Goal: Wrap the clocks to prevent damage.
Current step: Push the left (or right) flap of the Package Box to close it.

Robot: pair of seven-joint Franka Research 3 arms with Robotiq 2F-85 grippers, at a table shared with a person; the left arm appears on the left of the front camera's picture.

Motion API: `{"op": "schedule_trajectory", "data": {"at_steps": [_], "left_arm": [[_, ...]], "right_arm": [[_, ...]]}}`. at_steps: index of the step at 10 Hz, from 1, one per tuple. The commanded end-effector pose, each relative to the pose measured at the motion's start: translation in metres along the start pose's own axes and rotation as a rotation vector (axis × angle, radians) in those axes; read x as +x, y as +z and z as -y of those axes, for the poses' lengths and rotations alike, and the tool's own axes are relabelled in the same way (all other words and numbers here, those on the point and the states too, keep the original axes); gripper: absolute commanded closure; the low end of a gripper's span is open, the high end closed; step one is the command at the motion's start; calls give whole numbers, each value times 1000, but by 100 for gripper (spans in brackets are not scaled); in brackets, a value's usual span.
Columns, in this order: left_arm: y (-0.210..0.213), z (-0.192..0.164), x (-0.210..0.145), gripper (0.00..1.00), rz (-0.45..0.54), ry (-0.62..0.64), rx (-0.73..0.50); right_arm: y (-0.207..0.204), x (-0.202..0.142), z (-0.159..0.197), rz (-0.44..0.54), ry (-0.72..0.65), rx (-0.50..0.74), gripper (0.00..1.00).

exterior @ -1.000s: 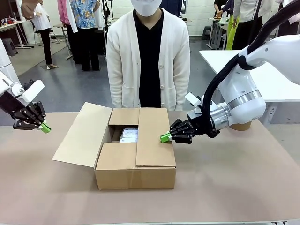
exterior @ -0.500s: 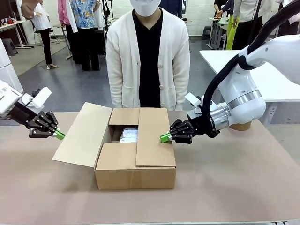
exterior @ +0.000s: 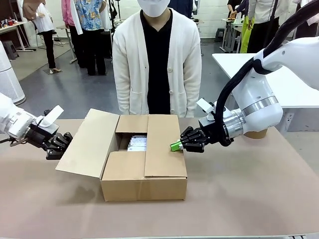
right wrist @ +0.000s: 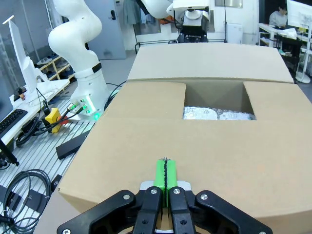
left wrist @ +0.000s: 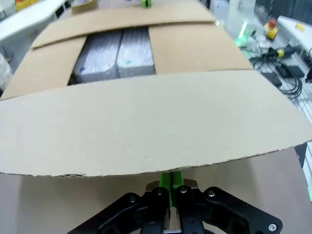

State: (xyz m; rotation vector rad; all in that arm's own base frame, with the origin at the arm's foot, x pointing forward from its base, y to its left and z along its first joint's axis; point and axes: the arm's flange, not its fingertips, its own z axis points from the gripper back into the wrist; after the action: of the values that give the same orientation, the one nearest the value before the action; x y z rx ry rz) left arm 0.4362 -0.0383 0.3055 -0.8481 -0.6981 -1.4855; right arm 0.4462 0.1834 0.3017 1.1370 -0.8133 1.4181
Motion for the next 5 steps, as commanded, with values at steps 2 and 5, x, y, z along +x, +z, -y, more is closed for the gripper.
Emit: {"op": "schedule_trajectory", "data": {"at_steps": [2,5], "left_arm": [[-8,-7,-29,100,204,-20,-20],[-29,-7,-27,100,328,-16,18]], "right_arm": [[-2,-4,0,-5,-9,-6,99],[-2,-4,0,-5,-9,-6,99]]}}
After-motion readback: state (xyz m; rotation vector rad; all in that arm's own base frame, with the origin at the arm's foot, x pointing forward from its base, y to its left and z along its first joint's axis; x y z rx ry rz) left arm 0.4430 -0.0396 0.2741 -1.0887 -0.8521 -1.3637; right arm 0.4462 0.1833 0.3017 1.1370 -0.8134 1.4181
